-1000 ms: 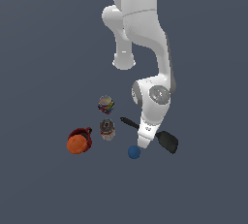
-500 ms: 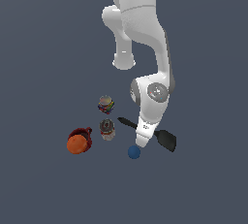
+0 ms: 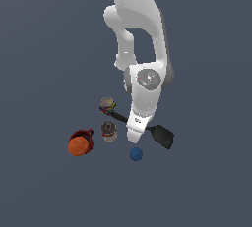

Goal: Pick up a designated object from a clutter of objects.

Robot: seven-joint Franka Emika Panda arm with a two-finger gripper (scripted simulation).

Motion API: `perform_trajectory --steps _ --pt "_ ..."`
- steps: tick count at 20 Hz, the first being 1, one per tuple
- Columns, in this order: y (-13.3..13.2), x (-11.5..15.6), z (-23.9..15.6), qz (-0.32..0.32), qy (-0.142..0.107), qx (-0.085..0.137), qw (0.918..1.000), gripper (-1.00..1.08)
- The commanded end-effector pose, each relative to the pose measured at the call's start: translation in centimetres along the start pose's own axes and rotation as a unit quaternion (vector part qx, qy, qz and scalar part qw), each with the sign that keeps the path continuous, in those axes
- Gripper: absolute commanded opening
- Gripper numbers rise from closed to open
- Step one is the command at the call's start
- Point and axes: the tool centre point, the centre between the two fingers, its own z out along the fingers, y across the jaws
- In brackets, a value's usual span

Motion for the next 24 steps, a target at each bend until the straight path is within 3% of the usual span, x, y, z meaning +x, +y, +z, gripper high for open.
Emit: perform_trajectory --steps 1,24 --pt "0.6 -1.6 -2.3 0.0 0.001 -0.001 1.0 -1.0" --pt "6.4 -17.4 -24.6 0.0 0.002 -0.001 1.0 -1.0"
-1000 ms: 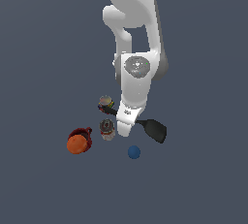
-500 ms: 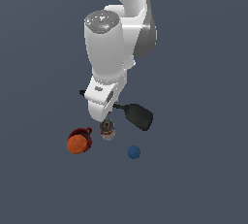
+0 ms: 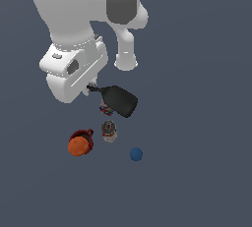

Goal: Pick up a designated object from a clutter of objects.

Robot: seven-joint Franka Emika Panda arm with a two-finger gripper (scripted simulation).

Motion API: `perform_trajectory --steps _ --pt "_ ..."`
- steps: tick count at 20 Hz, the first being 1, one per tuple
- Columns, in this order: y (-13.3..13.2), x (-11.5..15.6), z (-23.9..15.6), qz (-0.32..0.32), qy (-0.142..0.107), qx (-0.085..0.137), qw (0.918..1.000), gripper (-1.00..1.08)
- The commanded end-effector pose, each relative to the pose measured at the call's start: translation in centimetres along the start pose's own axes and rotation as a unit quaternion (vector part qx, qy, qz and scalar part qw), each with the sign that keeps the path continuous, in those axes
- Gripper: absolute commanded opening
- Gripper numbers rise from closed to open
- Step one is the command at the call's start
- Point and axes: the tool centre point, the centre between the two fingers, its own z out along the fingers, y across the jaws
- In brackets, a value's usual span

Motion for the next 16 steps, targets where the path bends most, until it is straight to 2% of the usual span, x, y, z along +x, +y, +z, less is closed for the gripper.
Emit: perform_trajectory --steps 1,8,16 --pt "0.5 -1.2 -1.8 0.0 0.0 0.0 1.0 -1.0" --pt "1.5 -3.3 -4.7 0.0 -0.001 0.0 1.0 -1.0" --pt "1.8 -3.5 -5.2 0.0 -0.001 0.0 1.0 -1.0"
